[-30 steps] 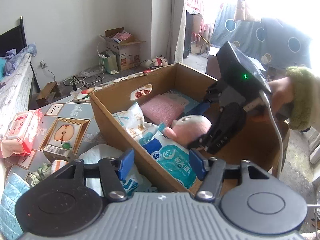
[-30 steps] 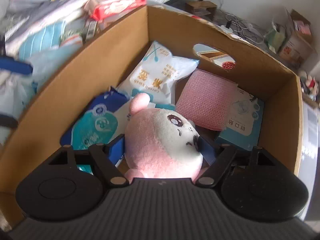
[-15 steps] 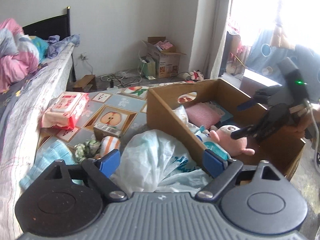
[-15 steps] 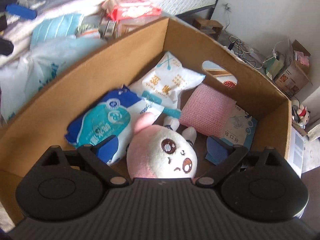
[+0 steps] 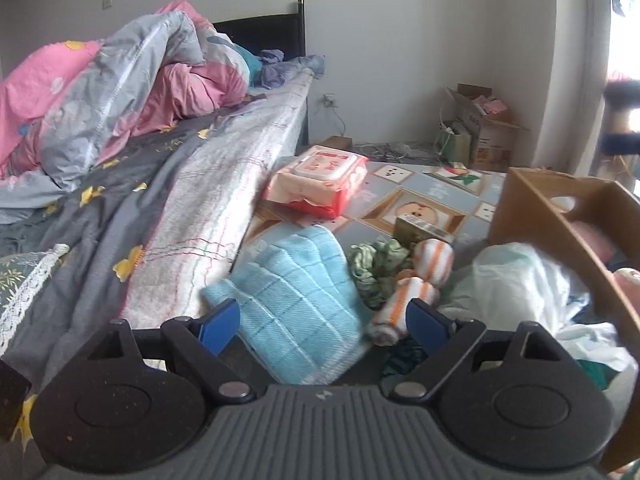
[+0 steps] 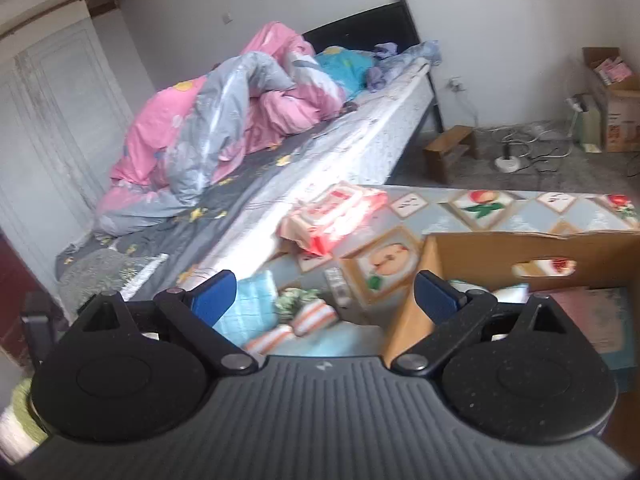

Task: Organize soft objects
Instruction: 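Move the open right gripper back to the blue towel in the pile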

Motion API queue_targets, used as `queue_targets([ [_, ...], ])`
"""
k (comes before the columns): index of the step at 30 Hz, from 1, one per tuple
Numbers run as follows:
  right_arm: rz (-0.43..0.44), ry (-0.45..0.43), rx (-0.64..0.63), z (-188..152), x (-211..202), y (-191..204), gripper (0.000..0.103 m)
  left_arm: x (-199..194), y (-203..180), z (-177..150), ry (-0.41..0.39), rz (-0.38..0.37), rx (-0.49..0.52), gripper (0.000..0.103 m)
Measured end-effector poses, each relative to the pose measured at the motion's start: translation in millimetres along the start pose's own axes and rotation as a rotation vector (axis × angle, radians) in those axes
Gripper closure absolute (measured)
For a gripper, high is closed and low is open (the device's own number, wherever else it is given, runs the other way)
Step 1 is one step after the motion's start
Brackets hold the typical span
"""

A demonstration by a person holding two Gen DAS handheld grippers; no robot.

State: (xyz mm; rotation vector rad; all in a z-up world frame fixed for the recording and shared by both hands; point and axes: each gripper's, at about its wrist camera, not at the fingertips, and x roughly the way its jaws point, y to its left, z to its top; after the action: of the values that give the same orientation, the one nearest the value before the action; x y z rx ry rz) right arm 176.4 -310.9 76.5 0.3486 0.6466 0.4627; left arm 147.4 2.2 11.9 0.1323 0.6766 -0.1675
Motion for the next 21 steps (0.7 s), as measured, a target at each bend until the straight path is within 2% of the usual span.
queue_targets([
  [3,0.092,0.070,0.012,7.4,59.9,31.7,0.007,14.6,0.1,-2.9,-0.009,0.051,0.038,0.013],
  [9,0.162,0.254,-0.019,10.2,186.1,83.3,0.008,50.5,2.8,-5.5,0.011,0.082,0.069,0.013],
  [13,0.117,0.370,-0.022,2.1,259.5,93.6,0.008,71.1,6.2,-9.1,0.041,0.095,0.077,0.013],
  [17,0.067,0.433,-0.032,-13.5,303.7,88.7,0.010,82.1,12.4,-12.3,0.055,0.066,0.052,0.014],
  [19,0.040,0.456,-0.057,-21.5,318.8,89.4,0.013,83.9,13.7,-12.3,0.050,0.056,0.049,0.015],
  [21,0.021,0.481,-0.067,-27.9,328.1,87.9,0.024,84.1,13.4,-11.9,0.045,0.042,0.052,0.021],
])
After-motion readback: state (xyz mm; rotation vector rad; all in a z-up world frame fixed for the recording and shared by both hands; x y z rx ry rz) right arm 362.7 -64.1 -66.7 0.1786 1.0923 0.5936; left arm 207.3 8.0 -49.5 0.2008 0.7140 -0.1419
